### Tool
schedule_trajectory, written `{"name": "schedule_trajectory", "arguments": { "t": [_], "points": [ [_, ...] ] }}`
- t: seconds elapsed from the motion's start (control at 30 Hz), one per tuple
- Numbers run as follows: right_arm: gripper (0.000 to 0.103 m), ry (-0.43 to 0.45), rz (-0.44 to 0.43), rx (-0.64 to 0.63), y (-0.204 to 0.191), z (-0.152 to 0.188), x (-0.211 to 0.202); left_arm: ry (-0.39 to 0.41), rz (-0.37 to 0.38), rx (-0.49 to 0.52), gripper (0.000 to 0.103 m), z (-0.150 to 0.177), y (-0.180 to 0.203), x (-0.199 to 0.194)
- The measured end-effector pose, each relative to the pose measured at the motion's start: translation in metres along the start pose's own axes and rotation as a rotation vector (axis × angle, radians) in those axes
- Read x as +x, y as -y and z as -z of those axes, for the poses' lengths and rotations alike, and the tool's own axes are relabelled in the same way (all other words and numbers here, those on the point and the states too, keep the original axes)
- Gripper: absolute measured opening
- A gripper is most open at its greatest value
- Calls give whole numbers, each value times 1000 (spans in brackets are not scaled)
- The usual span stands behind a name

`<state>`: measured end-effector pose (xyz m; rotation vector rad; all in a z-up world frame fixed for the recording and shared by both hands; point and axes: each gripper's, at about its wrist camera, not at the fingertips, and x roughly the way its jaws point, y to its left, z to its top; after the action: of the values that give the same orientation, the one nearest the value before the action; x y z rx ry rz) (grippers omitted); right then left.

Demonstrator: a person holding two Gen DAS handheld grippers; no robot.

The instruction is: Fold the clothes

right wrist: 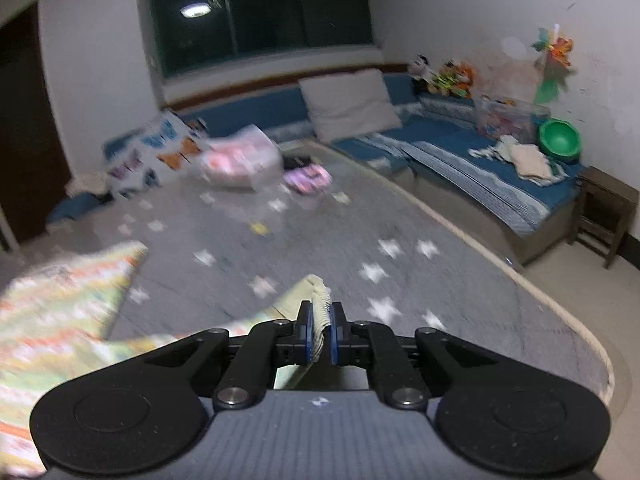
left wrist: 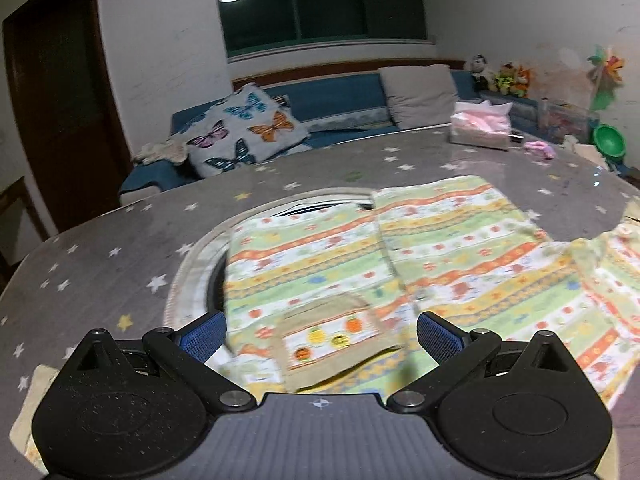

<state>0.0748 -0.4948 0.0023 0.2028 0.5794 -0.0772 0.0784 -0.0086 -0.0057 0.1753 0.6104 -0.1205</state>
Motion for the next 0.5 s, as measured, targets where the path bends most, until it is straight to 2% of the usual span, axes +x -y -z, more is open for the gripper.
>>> {"name": "schedule_trajectory", "arguments": {
  "t": [0.1,0.27,0.5],
  "points": [
    [7,25,-104,10,-15,-15,-19,4,20,13,103,2,8,-1],
    [7,65,-286,-51,-63,-40,-44,11,17,-1,103,8,4,-6],
    [7,56,-539,-184,-161,-54,-49,26,-31,-86,103,23,-28,-21]
  ]
}}
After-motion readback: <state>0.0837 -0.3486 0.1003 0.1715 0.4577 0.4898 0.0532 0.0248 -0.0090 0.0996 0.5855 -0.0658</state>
